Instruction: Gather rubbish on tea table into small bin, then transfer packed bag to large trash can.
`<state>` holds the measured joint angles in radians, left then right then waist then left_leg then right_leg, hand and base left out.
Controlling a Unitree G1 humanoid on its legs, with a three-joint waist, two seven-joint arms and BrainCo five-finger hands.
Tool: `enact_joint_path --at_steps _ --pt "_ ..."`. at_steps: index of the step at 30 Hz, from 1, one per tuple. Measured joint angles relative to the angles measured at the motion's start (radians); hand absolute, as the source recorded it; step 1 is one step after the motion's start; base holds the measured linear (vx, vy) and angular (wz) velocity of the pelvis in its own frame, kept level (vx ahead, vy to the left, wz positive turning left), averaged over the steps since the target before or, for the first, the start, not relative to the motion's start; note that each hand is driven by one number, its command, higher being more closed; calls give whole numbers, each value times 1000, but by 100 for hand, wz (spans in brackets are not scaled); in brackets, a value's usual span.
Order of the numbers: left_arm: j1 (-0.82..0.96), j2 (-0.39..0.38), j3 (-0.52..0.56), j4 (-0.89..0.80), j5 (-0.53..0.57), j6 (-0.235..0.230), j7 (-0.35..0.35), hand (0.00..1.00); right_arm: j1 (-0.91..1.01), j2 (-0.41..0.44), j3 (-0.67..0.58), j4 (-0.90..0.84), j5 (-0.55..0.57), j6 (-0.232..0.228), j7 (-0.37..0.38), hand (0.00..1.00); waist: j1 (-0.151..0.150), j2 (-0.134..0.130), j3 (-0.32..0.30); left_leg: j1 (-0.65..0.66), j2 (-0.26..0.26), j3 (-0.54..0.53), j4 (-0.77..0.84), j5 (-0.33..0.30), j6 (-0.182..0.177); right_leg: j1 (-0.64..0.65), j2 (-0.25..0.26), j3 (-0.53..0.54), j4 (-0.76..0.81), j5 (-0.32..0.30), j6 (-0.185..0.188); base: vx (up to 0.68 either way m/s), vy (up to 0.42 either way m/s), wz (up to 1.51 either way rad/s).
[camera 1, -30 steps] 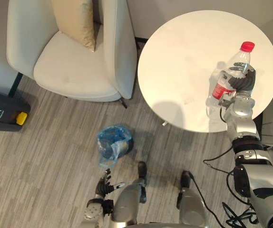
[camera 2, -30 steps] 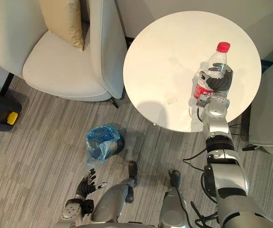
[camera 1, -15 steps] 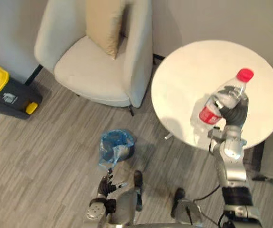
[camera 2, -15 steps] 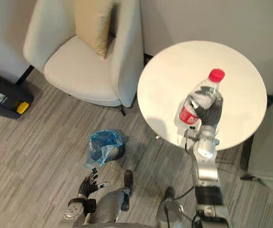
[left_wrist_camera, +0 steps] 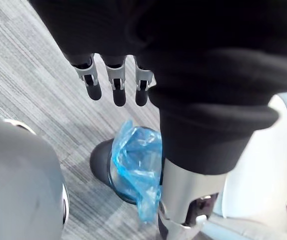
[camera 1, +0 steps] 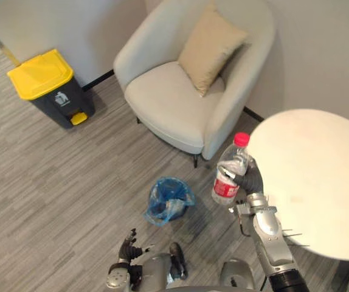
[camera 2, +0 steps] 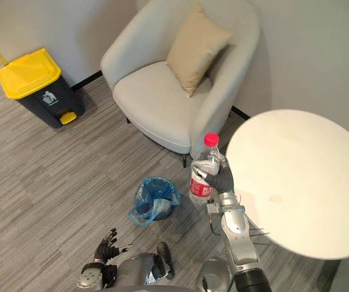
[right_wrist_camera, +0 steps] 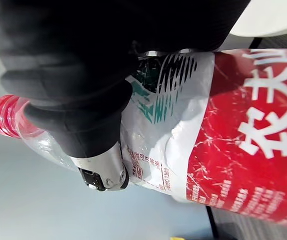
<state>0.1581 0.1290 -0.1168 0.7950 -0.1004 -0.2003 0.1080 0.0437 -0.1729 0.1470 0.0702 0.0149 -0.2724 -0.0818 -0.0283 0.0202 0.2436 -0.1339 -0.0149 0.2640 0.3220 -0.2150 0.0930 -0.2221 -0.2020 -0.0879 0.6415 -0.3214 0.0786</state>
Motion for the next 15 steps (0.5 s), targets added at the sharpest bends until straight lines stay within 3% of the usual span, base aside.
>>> enact_joint_path --at_steps 2,4,5,7,9,15 --pt "-7 12 -20 0 9 -1 -2 0 7 -20 26 2 -28 7 2 100 -17 -1 -1 4 -15 -53 14 -1 -3 -49 39 64 -77 12 11 225 -50 111" --pt "-21 29 -40 1 31 -3 -15 0 14 -36 38 2 -30 8 18 100 -15 -19 -4 -15 -45 -93 74 -25 -41 -86 36 78 -190 149 12 176 -95 113" --pt "-27 28 -42 3 34 -3 -18 0 10 -45 45 3 -33 8 20 100 -15 -17 -2 -32 -50 -105 103 -33 -52 -98 33 87 -173 187 23 157 -145 87" --pt "-35 7 -42 -5 33 -10 -19 0 -49 -96 94 6 -43 9 21 100 -6 27 2 -123 -17 -127 187 -45 -68 -141 41 53 -152 183 12 151 -155 49" --pt "-63 4 -42 -4 31 -9 -18 0 -140 -128 137 15 -66 8 21 100 -11 41 43 -181 0 -127 220 -45 -69 -188 44 28 -123 184 3 23 -110 24" --pt "-200 -10 -43 -59 -9 -25 8 0 -328 -137 176 82 -145 17 -29 100 6 37 160 -360 13 -115 366 -70 -104 -375 16 15 76 134 -28 -125 -79 23"
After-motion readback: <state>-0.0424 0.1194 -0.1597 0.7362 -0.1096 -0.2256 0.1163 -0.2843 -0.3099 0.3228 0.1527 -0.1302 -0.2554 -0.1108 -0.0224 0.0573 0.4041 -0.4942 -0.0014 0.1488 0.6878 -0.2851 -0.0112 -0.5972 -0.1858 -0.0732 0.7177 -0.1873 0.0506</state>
